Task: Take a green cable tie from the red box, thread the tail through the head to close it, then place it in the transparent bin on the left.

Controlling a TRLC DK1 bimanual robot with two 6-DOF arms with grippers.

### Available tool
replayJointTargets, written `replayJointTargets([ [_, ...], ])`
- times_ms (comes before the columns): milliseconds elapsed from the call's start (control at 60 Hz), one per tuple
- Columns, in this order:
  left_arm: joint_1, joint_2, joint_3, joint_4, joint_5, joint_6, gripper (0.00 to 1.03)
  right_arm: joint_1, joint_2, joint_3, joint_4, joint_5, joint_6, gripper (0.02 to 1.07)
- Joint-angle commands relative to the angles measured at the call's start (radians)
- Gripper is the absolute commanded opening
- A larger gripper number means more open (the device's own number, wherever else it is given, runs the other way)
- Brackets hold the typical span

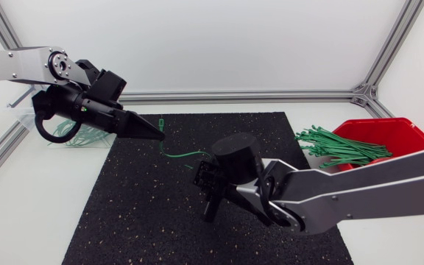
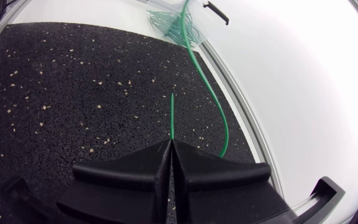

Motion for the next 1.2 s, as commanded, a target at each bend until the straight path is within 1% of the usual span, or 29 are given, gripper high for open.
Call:
replayJointTargets([
  [0, -0.01, -0.021, -0.028, -0.001, 0.002, -0.007, 0.03, -0.006, -0.039, 0.069, -0.083, -0.012, 0.065, 0.07],
  [83, -0.015, -0.028, -0.03, -0.001, 0.002, -0.01, 0.03, 0.009, -0.079, 0.094, -0.178, -0.032, 0.127, 0.07],
  [150, -0.02, -0.032, -0.031, 0.0, 0.003, -0.014, 0.03, 0.026, -0.105, 0.099, -0.21, -0.026, 0.142, 0.07],
  [267, -0.027, -0.041, -0.031, 0.002, 0.003, -0.022, 0.03, 0.032, -0.122, 0.134, -0.333, -0.042, 0.196, 0.07],
  [400, -0.033, -0.051, -0.031, 0.003, 0.005, -0.033, 0.03, 0.054, -0.125, 0.149, -0.445, -0.059, 0.243, 0.07],
  [433, -0.036, -0.051, -0.033, 0.003, 0.005, -0.034, 0.03, 0.054, -0.125, 0.155, -0.478, -0.082, 0.265, 0.07],
  [467, -0.038, -0.054, -0.034, 0.003, 0.006, -0.036, 0.03, 0.043, -0.125, 0.169, -0.523, -0.144, 0.295, 0.07],
  [500, -0.041, -0.057, -0.037, 0.005, 0.006, -0.036, 0.03, 0.038, -0.125, 0.18, -0.55, -0.154, 0.305, 0.07],
  [583, -0.043, -0.063, -0.043, 0.007, 0.006, -0.039, 0.03, 0.043, -0.162, 0.178, -0.595, -0.17, 0.331, 0.07],
  [650, -0.044, -0.068, -0.046, 0.01, 0.008, -0.042, 0.03, 0.08, -0.213, 0.168, -0.624, -0.158, 0.343, 0.07],
  [700, -0.046, -0.075, -0.05, 0.011, 0.008, -0.045, 0.03, 0.096, -0.236, 0.174, -0.662, -0.177, 0.36, 0.07],
  [817, -0.047, -0.091, -0.056, 0.011, 0.011, -0.051, 0.03, 0.127, -0.277, 0.166, -0.684, -0.168, 0.375, 0.07],
  [850, -0.047, -0.097, -0.059, 0.011, 0.011, -0.053, 0.03, 0.115, -0.286, 0.181, -0.754, -0.337, 0.377, 0.07],
  [867, -0.049, -0.098, -0.06, 0.013, 0.011, -0.054, 0.03, 0.101, -0.285, 0.185, -0.77, -0.363, 0.367, 0.07],
  [900, -0.049, -0.103, -0.065, 0.013, 0.011, -0.056, 0.03, 0.106, -0.28, 0.186, -0.788, -0.368, 0.367, 0.07],
  [1000, -0.052, -0.114, -0.077, 0.014, 0.011, -0.056, 0.03, 0.119, -0.286, 0.166, -0.787, -0.36, 0.363, 0.07],
  [1083, -0.053, -0.123, -0.083, 0.014, 0.011, -0.06, 0.03, 0.118, -0.311, 0.166, -0.793, -0.325, 0.361, 0.07],
  [1183, -0.055, -0.135, -0.092, 0.02, 0.011, -0.065, 0.03, 0.132, -0.329, 0.177, -0.839, -0.342, 0.351, 0.07],
])
